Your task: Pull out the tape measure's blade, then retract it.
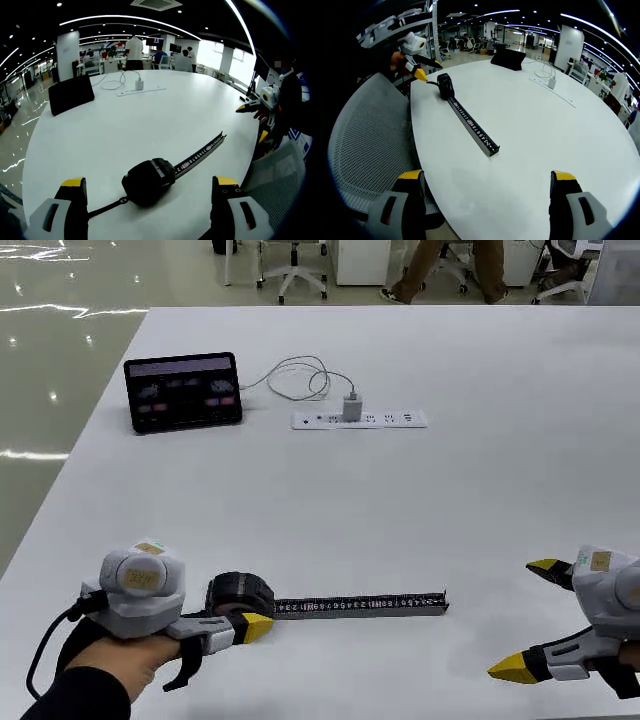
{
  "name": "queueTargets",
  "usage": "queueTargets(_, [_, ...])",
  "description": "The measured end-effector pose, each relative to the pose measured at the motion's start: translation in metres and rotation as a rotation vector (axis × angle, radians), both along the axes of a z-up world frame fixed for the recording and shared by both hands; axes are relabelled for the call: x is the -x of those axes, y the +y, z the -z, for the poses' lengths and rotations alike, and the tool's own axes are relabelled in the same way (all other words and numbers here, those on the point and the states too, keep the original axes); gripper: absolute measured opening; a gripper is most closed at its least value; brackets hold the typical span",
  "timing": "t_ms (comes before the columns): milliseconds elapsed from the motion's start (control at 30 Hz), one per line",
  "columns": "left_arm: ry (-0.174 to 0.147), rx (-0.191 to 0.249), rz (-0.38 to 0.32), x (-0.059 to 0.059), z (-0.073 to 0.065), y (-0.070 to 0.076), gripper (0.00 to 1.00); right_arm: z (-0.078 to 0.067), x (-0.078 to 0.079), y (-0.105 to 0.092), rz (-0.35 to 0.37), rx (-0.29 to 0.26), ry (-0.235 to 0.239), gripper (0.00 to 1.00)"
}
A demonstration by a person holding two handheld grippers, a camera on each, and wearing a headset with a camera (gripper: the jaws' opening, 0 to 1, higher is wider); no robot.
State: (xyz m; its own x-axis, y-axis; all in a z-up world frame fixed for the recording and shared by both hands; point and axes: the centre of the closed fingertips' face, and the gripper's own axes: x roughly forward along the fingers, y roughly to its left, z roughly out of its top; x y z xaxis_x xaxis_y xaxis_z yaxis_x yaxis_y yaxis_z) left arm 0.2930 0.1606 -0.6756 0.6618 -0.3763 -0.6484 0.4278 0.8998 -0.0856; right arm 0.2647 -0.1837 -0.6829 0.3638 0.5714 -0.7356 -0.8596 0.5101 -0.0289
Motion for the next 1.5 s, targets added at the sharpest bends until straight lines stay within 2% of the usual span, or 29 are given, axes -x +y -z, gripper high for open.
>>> queueTargets(300, [0.025, 0.02, -0.056, -0.002, 0.015, -0.01, 1.0, 0.003, -0.013, 0.007, -0.058, 0.043, 0.004, 1.0])
queueTargets(433, [0.042, 0.006, -0.078, -0.004, 0.021, -0.009, 1.0, 0.004, -0.016, 0.013, -0.086, 0.056, -0.001, 1.0])
queueTargets(600, [0.028, 0.015, -0.134, -0.009, 0.021, -0.005, 1.0, 0.005, -0.022, 0.018, -0.119, 0.072, 0.004, 1.0])
queueTargets(800, [0.02, 0.02, -0.172, -0.008, 0.023, -0.006, 1.0, 0.01, -0.027, 0.026, -0.168, 0.092, 0.015, 0.99])
queueTargets(1100, [0.009, 0.032, -0.184, -0.008, 0.026, -0.019, 1.0, 0.015, -0.039, 0.04, -0.232, 0.114, 0.027, 0.98])
queueTargets(1300, [-0.013, 0.038, -0.205, -0.012, 0.024, -0.014, 1.0, 0.019, -0.045, 0.048, -0.278, 0.135, 0.031, 0.96])
queueTargets(1500, [-0.01, 0.054, -0.222, -0.014, 0.029, -0.012, 1.0, 0.022, -0.046, 0.052, -0.303, 0.142, 0.034, 0.96])
